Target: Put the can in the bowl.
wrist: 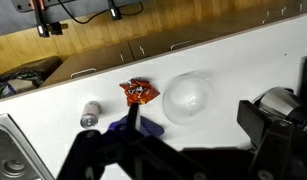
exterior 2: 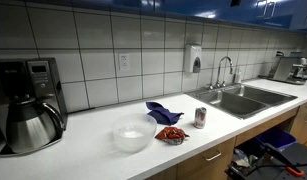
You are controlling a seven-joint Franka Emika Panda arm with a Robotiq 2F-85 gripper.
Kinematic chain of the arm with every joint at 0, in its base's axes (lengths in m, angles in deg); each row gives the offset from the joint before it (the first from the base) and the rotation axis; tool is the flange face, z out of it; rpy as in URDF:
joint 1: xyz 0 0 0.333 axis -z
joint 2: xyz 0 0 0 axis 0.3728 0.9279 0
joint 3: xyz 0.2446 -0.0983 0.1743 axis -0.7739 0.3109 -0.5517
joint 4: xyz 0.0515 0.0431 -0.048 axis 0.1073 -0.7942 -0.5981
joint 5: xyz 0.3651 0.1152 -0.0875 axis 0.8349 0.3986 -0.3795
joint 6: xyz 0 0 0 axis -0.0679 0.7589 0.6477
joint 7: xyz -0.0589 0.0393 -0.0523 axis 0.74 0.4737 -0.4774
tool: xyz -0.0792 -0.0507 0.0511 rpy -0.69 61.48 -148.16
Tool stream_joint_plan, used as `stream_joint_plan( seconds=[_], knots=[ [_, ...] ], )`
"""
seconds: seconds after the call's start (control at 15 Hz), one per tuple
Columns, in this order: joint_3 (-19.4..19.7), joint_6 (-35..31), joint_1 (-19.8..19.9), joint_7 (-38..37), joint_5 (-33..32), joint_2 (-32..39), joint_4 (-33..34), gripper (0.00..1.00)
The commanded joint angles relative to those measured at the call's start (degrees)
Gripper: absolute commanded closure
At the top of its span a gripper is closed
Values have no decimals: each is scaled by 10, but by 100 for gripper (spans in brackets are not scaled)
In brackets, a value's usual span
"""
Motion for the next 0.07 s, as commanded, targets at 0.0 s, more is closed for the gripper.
stream_joint_plan(
  seconds=[0.0],
  knots=[
    [-7, 4, 12, 7, 6, 0, 2, 0]
  ],
)
